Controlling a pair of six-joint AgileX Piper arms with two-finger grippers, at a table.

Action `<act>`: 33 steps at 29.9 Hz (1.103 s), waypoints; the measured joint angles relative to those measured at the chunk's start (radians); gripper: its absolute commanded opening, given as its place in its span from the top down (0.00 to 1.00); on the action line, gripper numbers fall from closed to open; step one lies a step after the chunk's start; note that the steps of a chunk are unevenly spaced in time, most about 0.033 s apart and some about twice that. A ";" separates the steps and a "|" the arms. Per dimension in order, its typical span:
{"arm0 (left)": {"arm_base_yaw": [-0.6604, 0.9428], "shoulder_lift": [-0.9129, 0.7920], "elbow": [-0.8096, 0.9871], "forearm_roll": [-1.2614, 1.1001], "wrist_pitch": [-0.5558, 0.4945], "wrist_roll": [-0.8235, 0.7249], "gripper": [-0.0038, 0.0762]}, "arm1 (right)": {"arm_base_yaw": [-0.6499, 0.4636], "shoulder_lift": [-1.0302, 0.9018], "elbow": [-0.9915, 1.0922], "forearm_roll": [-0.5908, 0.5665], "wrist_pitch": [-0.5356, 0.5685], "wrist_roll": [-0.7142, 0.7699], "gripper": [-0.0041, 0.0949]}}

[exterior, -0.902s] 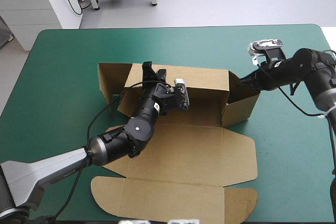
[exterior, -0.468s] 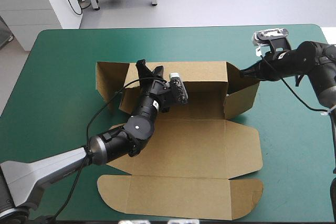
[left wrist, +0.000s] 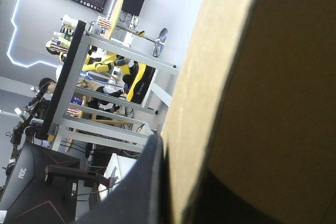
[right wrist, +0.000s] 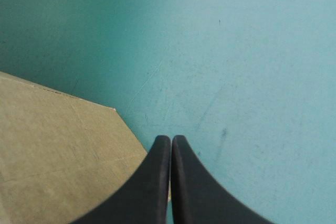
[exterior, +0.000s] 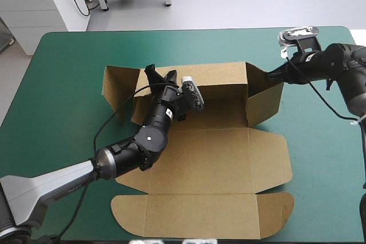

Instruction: Fold the box

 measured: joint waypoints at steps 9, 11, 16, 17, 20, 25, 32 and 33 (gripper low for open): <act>0.001 0.003 -0.004 0.008 -0.076 0.087 0.96 | 0.000 0.000 0.000 -0.002 -0.030 0.003 0.96; 0.001 0.003 -0.012 0.004 -0.052 0.095 0.96 | 0.000 0.000 0.000 -0.010 -0.033 0.003 0.96; 0.001 0.003 -0.051 -0.014 -0.025 0.157 0.96 | 0.000 0.000 0.000 -0.025 -0.041 0.003 0.96; 0.001 0.003 -0.060 -0.014 -0.027 0.163 0.96 | 0.000 0.000 0.000 -0.025 -0.041 0.003 0.96; 0.001 0.003 -0.070 -0.015 -0.039 0.206 0.96 | 0.000 0.000 0.000 -0.027 -0.043 0.007 0.96; 0.001 0.011 -0.073 -0.016 -0.055 0.239 0.96 | 0.000 0.000 0.000 -0.027 -0.043 0.008 0.96; 0.001 0.058 -0.072 -0.014 -0.059 0.243 0.96 | 0.000 0.000 0.000 -0.027 -0.040 0.008 0.96; 0.001 0.066 -0.068 -0.011 -0.061 0.243 0.96 | 0.000 0.000 0.000 -0.027 -0.040 0.008 0.96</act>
